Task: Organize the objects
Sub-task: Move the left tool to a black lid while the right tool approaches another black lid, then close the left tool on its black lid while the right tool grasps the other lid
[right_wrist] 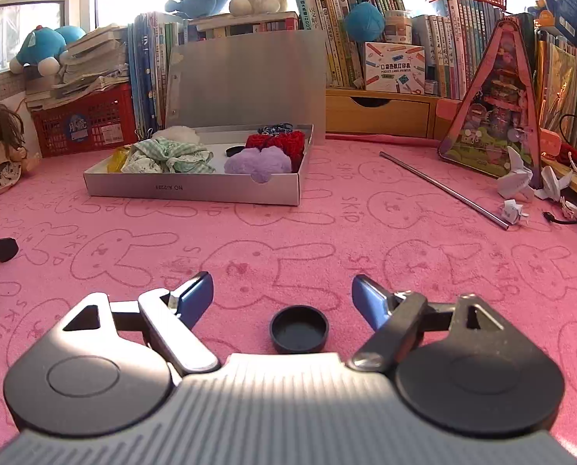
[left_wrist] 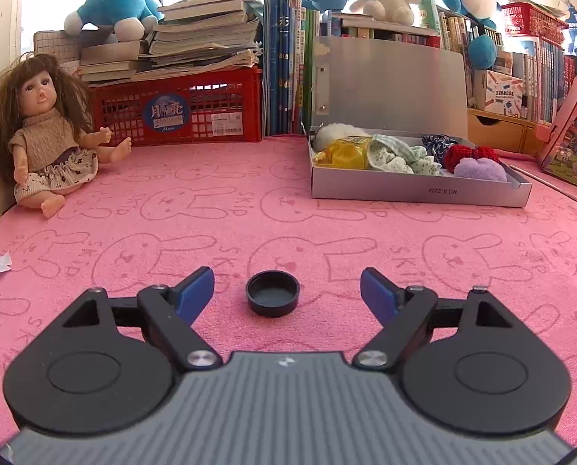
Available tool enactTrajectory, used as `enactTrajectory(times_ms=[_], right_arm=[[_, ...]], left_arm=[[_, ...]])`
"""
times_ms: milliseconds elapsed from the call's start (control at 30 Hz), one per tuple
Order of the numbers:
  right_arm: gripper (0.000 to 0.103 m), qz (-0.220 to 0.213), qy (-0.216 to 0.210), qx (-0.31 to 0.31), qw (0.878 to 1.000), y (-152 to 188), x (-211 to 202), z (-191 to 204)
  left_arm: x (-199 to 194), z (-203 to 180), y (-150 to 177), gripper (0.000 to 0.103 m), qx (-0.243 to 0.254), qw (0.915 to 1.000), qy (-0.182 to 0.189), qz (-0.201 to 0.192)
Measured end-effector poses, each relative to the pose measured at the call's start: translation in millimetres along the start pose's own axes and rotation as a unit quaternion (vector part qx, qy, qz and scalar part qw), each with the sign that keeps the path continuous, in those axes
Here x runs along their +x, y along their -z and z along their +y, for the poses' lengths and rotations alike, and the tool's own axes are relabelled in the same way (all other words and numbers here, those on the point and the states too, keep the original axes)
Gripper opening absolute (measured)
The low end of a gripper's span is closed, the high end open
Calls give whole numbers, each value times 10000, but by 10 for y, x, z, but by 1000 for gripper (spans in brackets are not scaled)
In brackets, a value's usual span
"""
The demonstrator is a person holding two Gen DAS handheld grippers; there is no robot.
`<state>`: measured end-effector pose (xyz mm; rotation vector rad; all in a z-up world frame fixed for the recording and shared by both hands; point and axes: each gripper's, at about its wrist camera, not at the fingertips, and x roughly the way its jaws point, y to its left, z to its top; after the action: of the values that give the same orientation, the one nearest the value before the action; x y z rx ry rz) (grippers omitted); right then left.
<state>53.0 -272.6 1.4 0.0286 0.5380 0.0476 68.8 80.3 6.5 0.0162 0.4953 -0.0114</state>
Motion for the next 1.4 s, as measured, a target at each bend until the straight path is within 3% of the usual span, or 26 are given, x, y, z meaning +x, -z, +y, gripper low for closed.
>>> enactTrajectory(times_ms=[300, 667, 800, 1200, 1400], right_arm=[[87, 70, 394, -238, 9989, 64, 52, 119], [85, 296, 391, -424, 9979, 90, 99, 189], [85, 359, 312, -184, 9987, 82, 104, 127], [72, 359, 317, -67, 9988, 128, -24, 122], [56, 310, 384, 46, 9988, 116, -13, 97]], left_arm=[[167, 75, -23, 86, -254, 9991, 60, 344], [197, 0, -7, 84, -114, 9993, -3, 365], [185, 4, 2, 77, -137, 9994, -73, 318], [161, 5, 8, 58, -118, 9996, -127, 218], [151, 8, 10, 52, -129, 9996, -152, 202]])
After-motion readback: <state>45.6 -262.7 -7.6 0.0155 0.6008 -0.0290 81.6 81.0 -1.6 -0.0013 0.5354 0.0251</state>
